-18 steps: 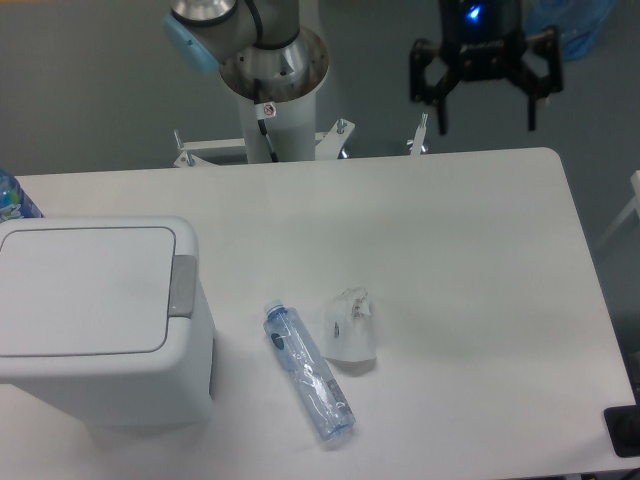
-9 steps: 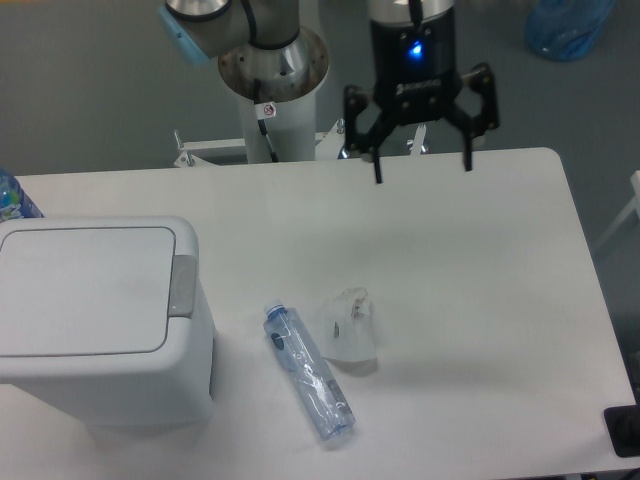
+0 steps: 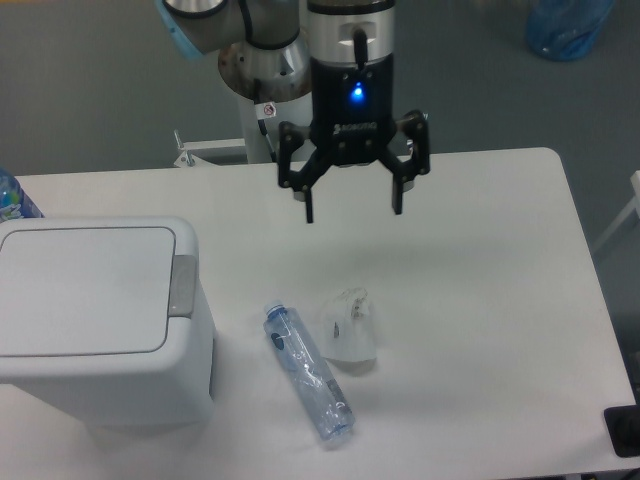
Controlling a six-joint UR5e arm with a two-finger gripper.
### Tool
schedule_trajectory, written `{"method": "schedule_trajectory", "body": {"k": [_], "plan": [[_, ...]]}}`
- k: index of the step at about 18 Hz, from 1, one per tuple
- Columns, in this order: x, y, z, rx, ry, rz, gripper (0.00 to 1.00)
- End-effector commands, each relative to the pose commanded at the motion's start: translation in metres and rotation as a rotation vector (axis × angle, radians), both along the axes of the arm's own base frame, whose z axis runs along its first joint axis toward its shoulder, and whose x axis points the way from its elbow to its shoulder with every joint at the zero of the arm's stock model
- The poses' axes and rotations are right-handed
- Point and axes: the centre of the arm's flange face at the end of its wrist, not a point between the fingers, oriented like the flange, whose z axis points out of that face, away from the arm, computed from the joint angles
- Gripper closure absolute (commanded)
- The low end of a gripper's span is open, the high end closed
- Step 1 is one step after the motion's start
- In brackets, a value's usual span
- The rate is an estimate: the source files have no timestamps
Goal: Open the trash can
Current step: 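Move the open gripper over toward the white trash can lid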
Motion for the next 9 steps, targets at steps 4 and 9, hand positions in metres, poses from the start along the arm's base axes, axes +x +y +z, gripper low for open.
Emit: {"method": "schedule_trajectory", "body": {"k": [4, 9], "plan": [[0.012, 0.015, -0.011, -0.010, -0.021, -0.025, 0.00], [0.021, 0.028, -0.025, -0.016, -0.062, -0.009, 0.00]]}}
